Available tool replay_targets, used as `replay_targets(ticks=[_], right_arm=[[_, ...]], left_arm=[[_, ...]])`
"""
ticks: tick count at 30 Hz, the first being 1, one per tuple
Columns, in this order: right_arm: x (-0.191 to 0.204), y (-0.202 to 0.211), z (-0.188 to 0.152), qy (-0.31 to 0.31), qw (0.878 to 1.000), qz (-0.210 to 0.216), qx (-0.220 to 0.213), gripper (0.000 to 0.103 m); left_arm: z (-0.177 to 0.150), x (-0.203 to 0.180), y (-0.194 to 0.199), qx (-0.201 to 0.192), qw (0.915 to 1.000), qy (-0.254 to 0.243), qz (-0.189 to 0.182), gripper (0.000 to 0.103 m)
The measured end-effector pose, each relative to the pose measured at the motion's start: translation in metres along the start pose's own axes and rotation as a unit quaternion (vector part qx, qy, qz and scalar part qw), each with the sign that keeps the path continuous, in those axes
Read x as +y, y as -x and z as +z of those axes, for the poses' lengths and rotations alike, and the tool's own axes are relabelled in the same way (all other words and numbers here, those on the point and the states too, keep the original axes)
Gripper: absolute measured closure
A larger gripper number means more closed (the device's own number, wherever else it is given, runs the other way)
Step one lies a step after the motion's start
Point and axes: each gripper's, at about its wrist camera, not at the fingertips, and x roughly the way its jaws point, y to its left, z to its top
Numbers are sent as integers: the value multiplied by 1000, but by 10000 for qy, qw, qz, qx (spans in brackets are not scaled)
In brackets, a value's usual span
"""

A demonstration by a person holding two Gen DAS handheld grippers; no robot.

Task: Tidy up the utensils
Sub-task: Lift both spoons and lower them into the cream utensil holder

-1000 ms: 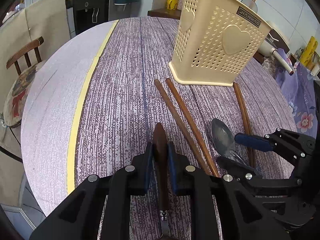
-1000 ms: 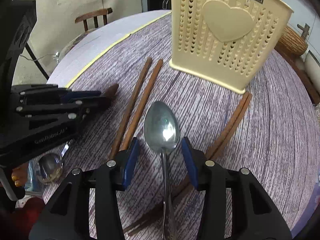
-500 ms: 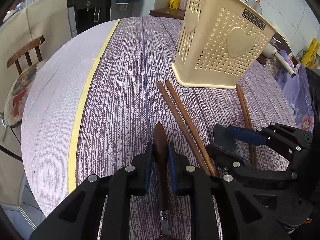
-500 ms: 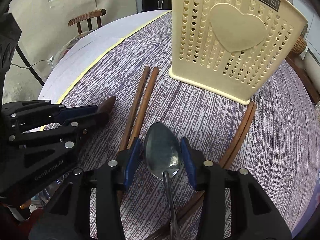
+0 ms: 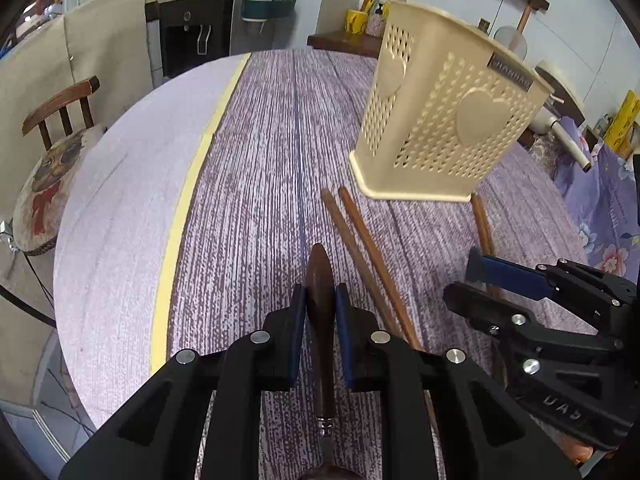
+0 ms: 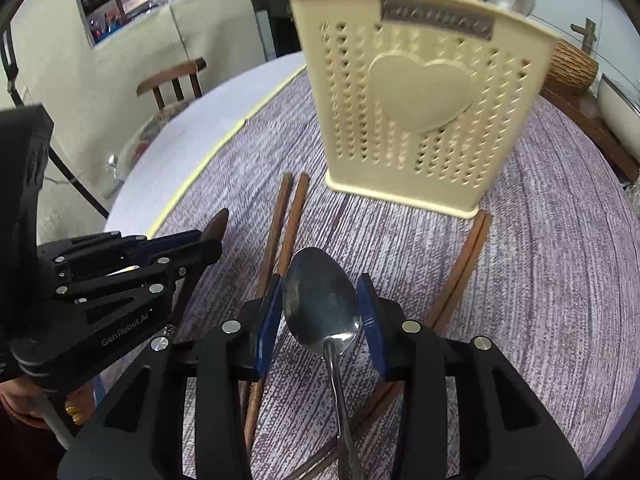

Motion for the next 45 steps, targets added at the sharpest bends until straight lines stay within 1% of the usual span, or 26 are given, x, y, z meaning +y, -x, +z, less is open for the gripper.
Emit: replay_targets(ticks=[4, 9, 15, 25, 30, 33, 39, 42, 45], right_arm=[[-7, 29, 3, -173, 9994, 83, -287, 65], [-19, 69, 1, -391, 9970, 43, -660, 65], [-36, 102, -2, -660, 9935, -41, -929, 65], [-42, 119, -8, -833, 9890, -96, -1221, 65], [-46, 127, -2, -921, 9854, 9, -1432, 65], [-45, 132, 7, -930, 9831, 60, -1577, 65], [-49, 148, 38, -1024, 9771, 114, -1860, 65], [-50, 159, 58, -1069, 9732, 91, -2032, 65], [-55, 175, 85, -1165, 9668, 77, -2274, 65]], left_arm=[[10, -1, 22, -262, 9996, 27, -122, 87], [20, -6, 49, -587, 9979, -7, -281, 87], [28, -10, 68, -880, 9955, -37, -350, 87], [28, -7, 79, -1083, 9934, -14, -379, 87], [32, -8, 90, -1218, 9916, -54, -437, 87], [40, -11, 97, -1319, 9901, -114, -456, 87], [68, -17, 118, -1484, 9861, -144, -735, 87], [91, -26, 140, -1725, 9811, -217, -850, 87], [114, -35, 160, -1991, 9752, -244, -938, 87]])
